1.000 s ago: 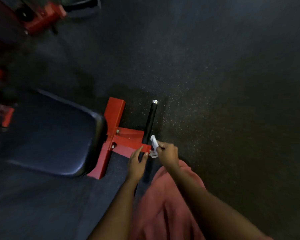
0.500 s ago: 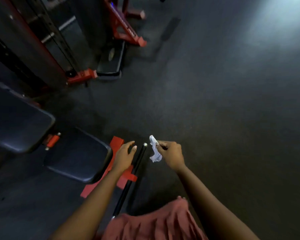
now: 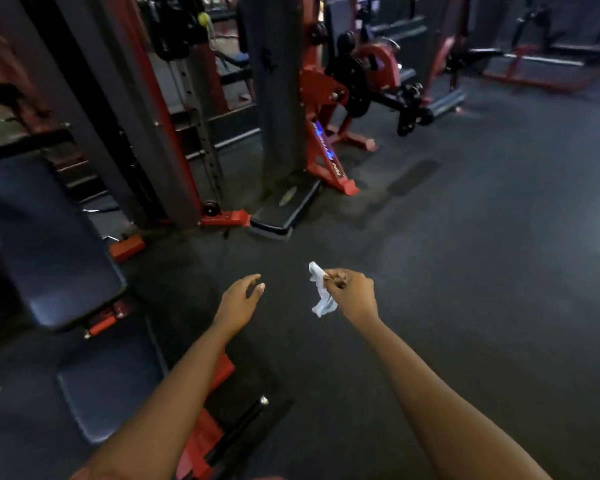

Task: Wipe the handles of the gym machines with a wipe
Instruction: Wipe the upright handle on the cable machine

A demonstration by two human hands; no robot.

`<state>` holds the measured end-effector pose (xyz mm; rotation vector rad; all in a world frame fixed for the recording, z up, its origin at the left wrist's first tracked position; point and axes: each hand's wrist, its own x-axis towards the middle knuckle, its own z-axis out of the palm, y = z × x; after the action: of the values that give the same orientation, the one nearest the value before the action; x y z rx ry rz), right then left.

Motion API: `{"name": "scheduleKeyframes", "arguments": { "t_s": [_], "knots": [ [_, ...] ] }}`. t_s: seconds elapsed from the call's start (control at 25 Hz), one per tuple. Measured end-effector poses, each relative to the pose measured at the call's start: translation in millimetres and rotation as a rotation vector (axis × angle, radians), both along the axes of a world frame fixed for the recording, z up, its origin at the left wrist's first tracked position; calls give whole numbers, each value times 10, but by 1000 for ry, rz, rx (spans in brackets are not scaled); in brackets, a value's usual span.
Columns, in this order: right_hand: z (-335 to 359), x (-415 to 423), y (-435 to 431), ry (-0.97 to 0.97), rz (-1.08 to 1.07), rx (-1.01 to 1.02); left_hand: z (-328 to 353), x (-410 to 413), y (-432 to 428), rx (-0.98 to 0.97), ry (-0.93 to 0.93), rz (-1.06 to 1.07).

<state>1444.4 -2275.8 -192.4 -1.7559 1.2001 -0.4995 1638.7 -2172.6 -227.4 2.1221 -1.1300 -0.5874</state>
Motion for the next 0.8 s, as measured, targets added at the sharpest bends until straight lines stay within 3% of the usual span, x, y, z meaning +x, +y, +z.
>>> {"name": "scheduleKeyframes", "arguments": {
  "t_s": [0.28, 0.8],
  "knots": [
    [371, 931, -1700, -111, 125, -135, 394, 805, -1224, 28, -114, 198],
    [1546, 3354, -4433, -246, 322, -368, 1399, 2819, -3778, -195, -127, 456]
  ]
}}
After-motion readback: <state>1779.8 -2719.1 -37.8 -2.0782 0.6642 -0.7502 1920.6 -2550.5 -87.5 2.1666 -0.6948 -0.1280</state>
